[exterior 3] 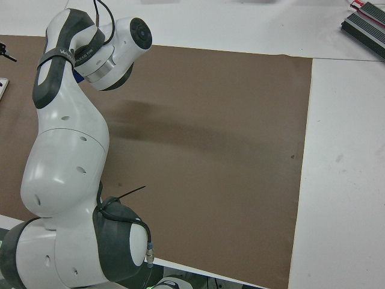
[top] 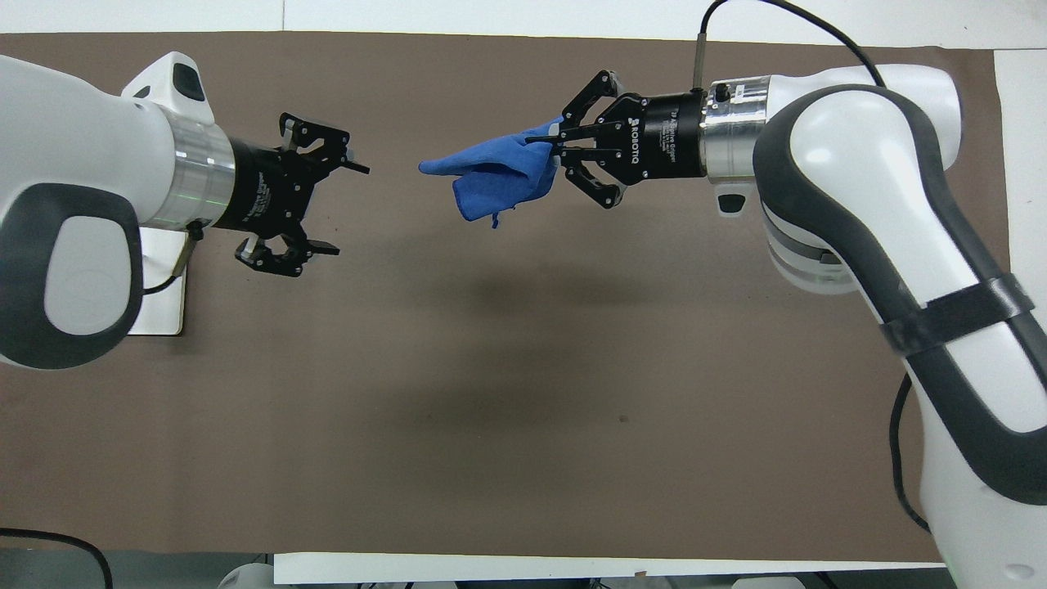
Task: Right arm passes towel to left arm to hang
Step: 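Carry the towel toward the center while the left gripper reaches toward it, then close the left gripper on the towel beside the right gripper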
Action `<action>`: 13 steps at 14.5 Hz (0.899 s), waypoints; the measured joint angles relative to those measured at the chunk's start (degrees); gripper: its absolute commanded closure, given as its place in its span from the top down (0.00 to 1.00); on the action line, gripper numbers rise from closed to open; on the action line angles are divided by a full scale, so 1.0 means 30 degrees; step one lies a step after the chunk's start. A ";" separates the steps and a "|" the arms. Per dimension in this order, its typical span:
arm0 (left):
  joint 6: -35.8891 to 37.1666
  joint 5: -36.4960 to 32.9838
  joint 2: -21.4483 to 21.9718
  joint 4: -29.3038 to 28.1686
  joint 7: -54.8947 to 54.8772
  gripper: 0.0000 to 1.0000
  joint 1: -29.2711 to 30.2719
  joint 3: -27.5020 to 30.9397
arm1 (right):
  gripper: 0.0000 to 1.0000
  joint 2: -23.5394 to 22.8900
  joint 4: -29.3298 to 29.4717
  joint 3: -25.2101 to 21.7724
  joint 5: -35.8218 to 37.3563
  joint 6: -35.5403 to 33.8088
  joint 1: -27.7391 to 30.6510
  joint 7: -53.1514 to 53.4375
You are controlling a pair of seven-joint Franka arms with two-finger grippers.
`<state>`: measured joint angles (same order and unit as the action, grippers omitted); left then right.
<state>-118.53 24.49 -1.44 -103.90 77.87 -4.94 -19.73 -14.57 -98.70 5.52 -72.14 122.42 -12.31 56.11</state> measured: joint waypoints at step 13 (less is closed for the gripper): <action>-0.5932 0.0265 -0.2358 -0.0180 0.5082 0.84 -0.0259 -0.1969 | 0.01 0.0209 -0.0548 0.0004 -0.0493 0.1843 -0.1245 0.1010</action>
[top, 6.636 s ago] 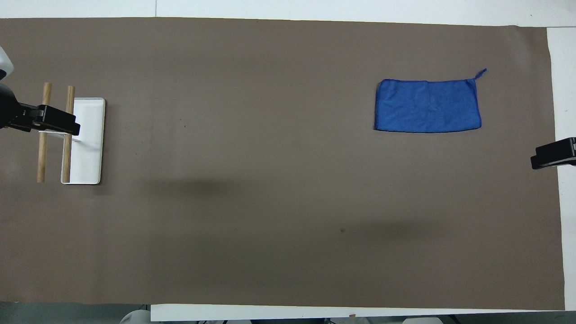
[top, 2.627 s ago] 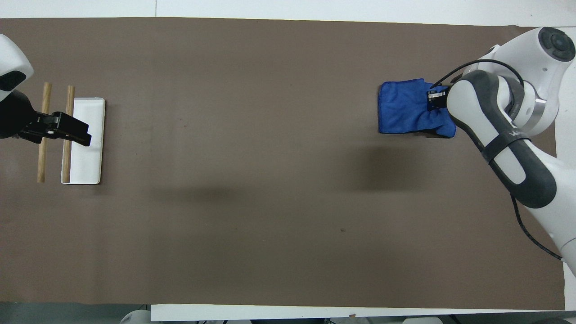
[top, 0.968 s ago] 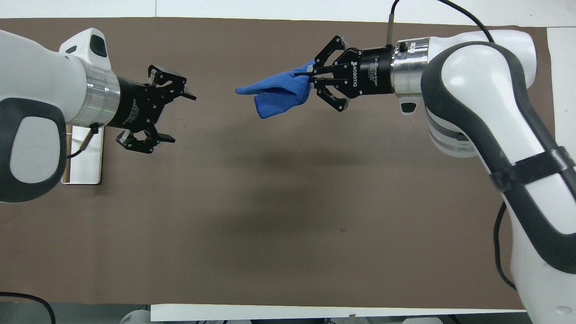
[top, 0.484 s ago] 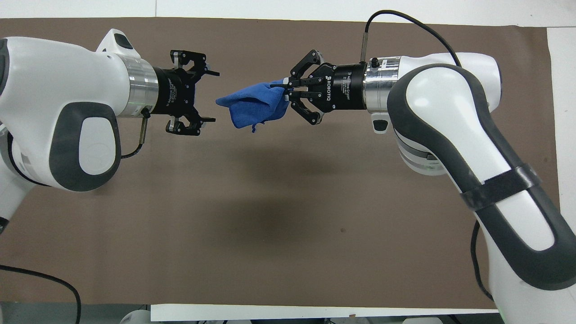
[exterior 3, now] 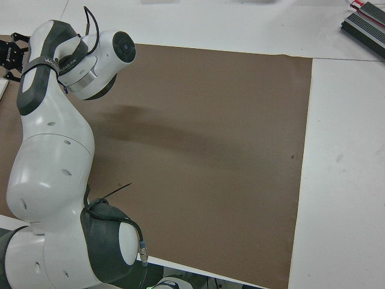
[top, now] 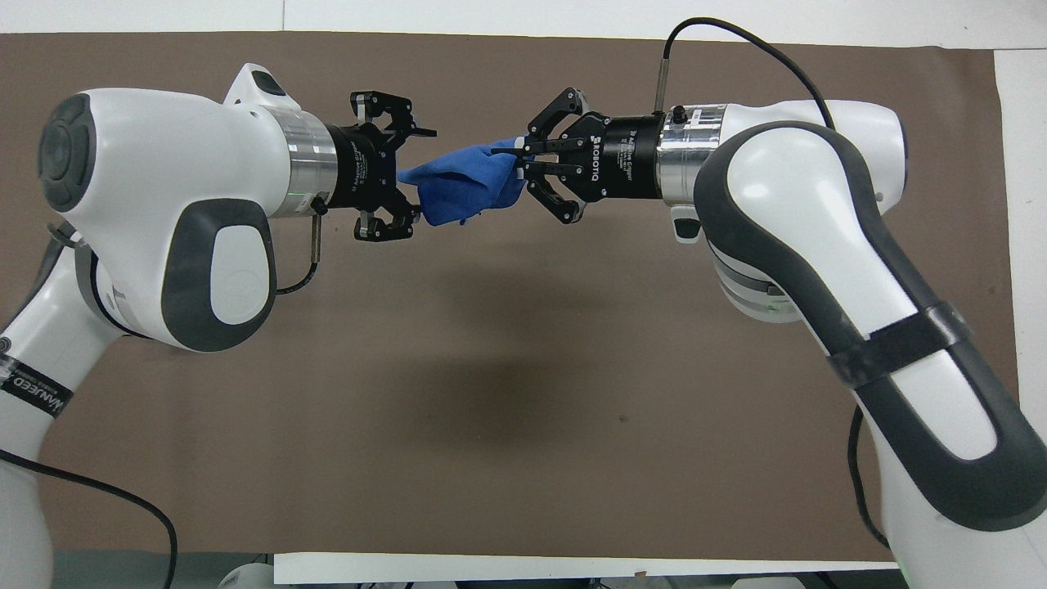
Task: Right arm passes towel to left arm to hang
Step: 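Close the left gripper on the towel beside the right gripper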
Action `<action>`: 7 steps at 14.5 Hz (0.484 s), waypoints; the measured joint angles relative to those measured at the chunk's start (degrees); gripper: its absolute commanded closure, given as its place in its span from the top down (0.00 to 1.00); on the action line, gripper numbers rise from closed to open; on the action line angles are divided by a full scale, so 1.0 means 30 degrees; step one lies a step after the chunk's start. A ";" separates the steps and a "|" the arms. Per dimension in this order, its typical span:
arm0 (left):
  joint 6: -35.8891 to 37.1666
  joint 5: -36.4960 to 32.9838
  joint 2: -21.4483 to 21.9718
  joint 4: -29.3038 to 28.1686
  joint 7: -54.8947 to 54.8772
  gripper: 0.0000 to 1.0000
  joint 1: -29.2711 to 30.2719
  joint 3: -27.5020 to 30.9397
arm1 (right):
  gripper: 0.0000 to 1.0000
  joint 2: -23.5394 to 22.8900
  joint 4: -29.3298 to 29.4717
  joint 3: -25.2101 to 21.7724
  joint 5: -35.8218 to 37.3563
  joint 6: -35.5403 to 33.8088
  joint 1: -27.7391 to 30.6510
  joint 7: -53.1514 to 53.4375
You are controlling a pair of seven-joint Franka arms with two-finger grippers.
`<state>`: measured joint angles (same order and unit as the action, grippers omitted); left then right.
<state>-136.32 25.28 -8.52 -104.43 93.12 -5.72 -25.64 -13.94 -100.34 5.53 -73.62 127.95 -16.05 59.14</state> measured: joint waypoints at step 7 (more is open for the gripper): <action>-0.0223 0.0000 -0.0324 -0.0002 0.0668 0.60 -0.0102 -0.0429 | 0.01 0.0000 -0.0027 -0.0018 0.0000 0.0214 -0.0274 0.0000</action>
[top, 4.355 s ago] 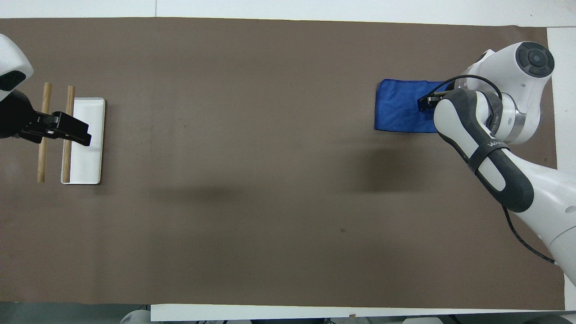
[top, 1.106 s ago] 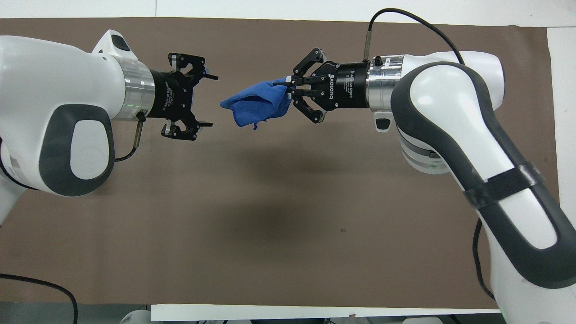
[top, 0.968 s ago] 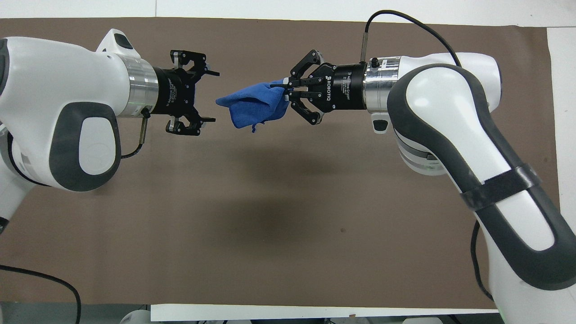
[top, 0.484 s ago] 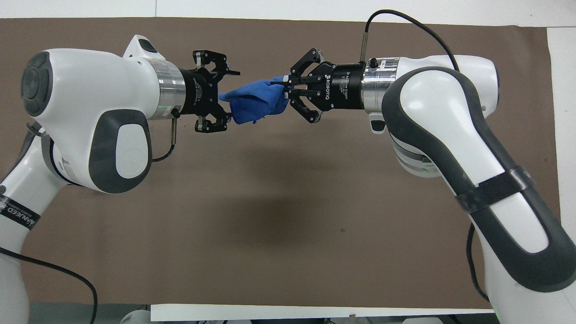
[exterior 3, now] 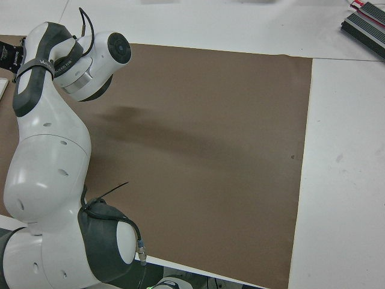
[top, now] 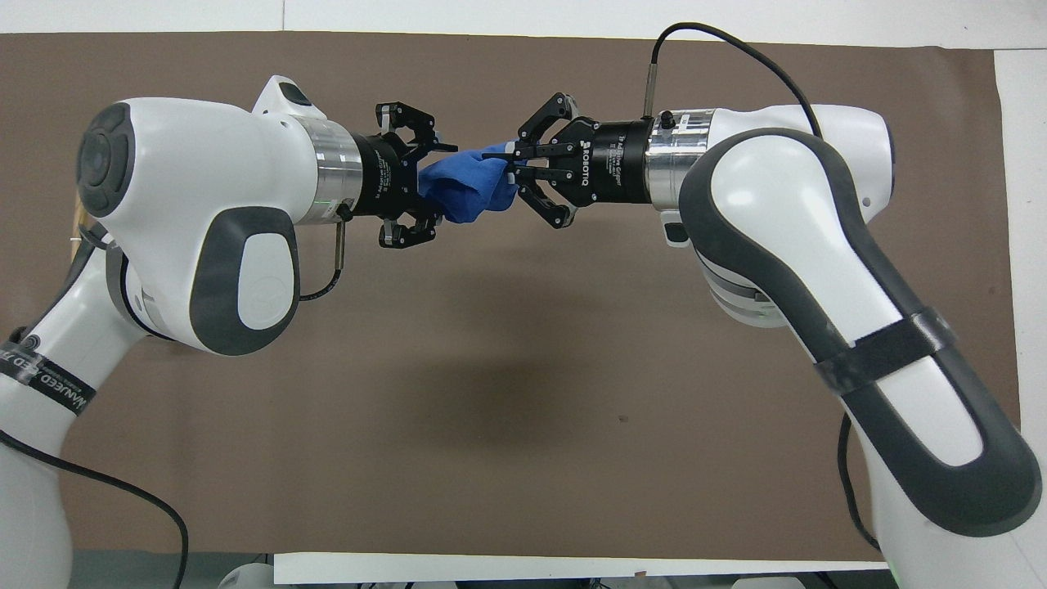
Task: Right arm passes towel to left arm to hang
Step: 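Close the left gripper on the towel beside the right gripper, then open the right gripper and withdraw it while the left gripper holds the towel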
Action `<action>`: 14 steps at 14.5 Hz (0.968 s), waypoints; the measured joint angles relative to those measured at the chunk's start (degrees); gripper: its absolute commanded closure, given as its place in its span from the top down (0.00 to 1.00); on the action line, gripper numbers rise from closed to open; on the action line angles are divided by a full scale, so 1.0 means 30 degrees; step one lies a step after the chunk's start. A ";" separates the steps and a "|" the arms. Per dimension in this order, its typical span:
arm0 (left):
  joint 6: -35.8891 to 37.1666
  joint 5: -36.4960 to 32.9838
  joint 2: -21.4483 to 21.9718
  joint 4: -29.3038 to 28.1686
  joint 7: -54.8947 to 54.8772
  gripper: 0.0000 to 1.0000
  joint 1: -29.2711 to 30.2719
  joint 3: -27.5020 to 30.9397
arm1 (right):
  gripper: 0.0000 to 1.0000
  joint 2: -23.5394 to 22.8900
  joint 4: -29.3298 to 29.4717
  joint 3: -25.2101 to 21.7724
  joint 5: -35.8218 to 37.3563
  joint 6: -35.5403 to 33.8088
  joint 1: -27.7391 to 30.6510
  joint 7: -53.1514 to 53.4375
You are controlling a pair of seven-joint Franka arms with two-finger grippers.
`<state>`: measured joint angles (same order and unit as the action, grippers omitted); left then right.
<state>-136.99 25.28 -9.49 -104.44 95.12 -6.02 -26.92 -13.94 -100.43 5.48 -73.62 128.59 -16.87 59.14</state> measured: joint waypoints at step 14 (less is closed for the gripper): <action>-0.0139 -0.0009 -0.0046 0.0000 -0.1315 0.52 0.0346 0.0301 | 0.01 0.0000 0.0000 -0.0001 0.0000 0.0010 0.0000 0.0000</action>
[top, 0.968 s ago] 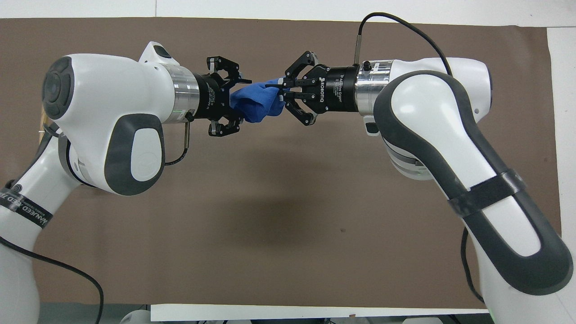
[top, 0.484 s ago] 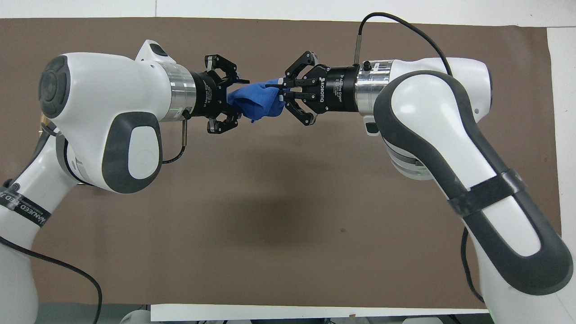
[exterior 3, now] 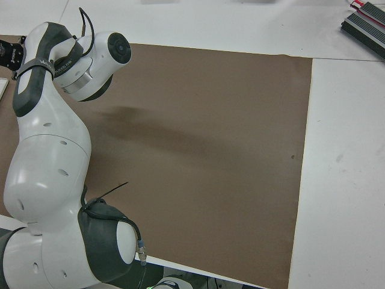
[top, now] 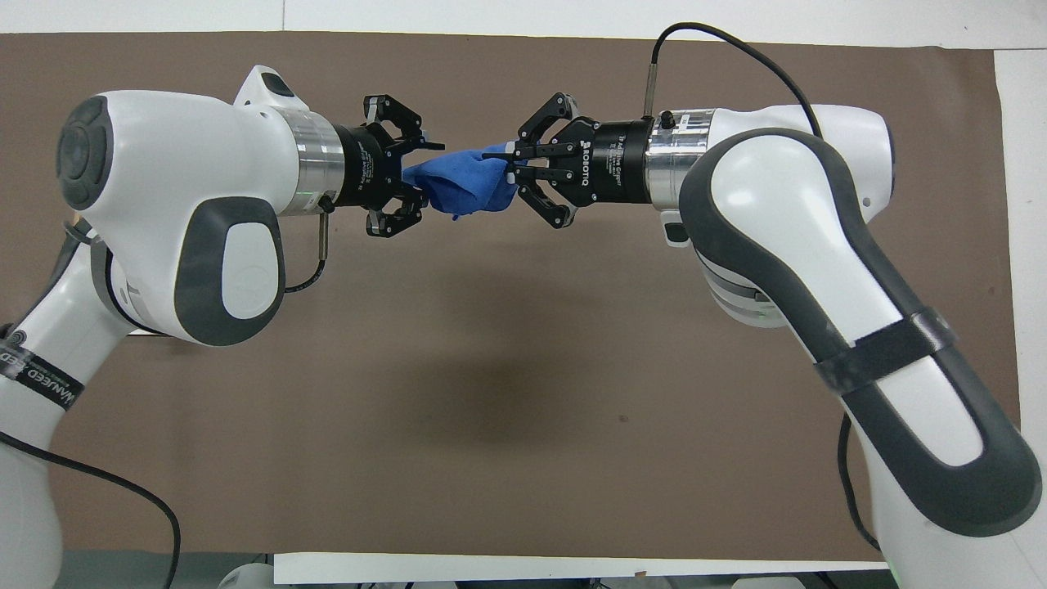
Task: Right arm passes towel to left arm to hang
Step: 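Open the right gripper and withdraw it while the left gripper holds the towel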
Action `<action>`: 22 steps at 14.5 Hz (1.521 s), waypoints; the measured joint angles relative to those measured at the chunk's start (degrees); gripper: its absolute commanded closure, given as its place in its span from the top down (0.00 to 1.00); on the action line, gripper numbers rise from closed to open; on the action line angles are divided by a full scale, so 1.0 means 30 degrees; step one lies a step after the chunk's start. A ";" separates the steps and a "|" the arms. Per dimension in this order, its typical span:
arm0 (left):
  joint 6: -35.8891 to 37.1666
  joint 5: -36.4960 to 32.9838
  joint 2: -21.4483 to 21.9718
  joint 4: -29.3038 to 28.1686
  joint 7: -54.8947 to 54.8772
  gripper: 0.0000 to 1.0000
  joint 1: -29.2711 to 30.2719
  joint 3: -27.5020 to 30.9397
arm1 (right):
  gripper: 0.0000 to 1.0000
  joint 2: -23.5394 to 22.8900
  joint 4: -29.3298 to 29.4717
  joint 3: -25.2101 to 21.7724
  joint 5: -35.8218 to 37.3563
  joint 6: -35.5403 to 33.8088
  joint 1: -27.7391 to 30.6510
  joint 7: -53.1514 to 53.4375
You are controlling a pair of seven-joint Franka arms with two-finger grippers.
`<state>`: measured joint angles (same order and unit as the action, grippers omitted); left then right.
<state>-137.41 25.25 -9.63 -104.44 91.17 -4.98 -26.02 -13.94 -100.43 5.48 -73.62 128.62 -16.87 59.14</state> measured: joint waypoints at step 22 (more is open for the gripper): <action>-0.0061 0.0005 -0.0106 0.0000 -0.0547 0.00 0.0079 0.0170 | 0.02 0.0004 0.0000 -0.0001 0.0000 0.0252 -0.0006 0.0000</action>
<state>-137.59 25.27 -9.94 -104.44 89.53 -4.75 -25.51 -13.93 -100.43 5.47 -73.62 129.38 -16.89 59.14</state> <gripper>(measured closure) 0.960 0.947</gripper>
